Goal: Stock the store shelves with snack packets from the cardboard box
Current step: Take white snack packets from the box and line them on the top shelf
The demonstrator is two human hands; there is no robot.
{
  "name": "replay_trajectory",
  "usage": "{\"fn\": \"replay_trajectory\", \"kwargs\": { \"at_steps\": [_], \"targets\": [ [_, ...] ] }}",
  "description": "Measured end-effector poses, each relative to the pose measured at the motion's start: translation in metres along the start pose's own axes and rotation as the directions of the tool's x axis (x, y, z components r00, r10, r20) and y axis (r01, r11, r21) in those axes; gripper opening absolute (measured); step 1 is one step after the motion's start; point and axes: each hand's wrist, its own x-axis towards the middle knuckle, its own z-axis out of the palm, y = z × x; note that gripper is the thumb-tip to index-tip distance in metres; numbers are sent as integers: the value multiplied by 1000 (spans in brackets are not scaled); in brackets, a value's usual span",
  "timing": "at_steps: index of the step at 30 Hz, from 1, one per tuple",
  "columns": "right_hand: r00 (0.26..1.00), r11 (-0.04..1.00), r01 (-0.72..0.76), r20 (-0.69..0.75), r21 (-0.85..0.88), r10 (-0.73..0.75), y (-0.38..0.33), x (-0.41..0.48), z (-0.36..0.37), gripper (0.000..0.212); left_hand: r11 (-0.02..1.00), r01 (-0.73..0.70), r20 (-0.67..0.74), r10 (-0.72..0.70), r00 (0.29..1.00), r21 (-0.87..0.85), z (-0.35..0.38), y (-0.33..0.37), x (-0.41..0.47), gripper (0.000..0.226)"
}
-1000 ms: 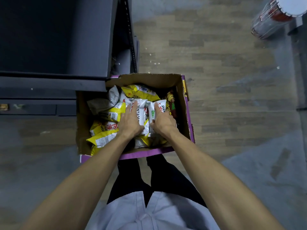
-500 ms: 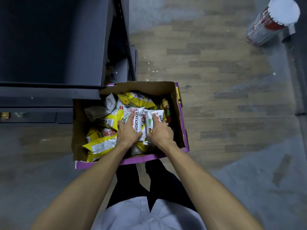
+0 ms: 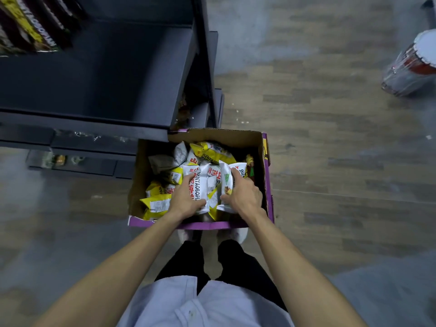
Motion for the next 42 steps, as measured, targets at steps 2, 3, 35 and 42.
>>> {"fn": "replay_trajectory", "kwargs": {
  "at_steps": [2, 3, 35, 42],
  "targets": [
    [999, 1000, 3, -39, 17, -2, -5, -5, -6, 88, 1000, -26, -36, 25, 999, -11, -8, 3, -5, 91],
    [998, 1000, 9, -62, 21, -8, -8, -7, -7, 88, 999, -40, -54, 39, 998, -16, -11, 3, -7, 91],
    [842, 983, -91, -539, -162, -11, -173, -179, 20, 82, 837, -495, -124, 480, 869, -231, -161, -74, -94, 90],
    [797, 986, -33, -599, -162, -71, -189, -241, 40, 80, 818, -544, -177, 517, 838, -186, -189, -105, -147, 91]
  ]
}}
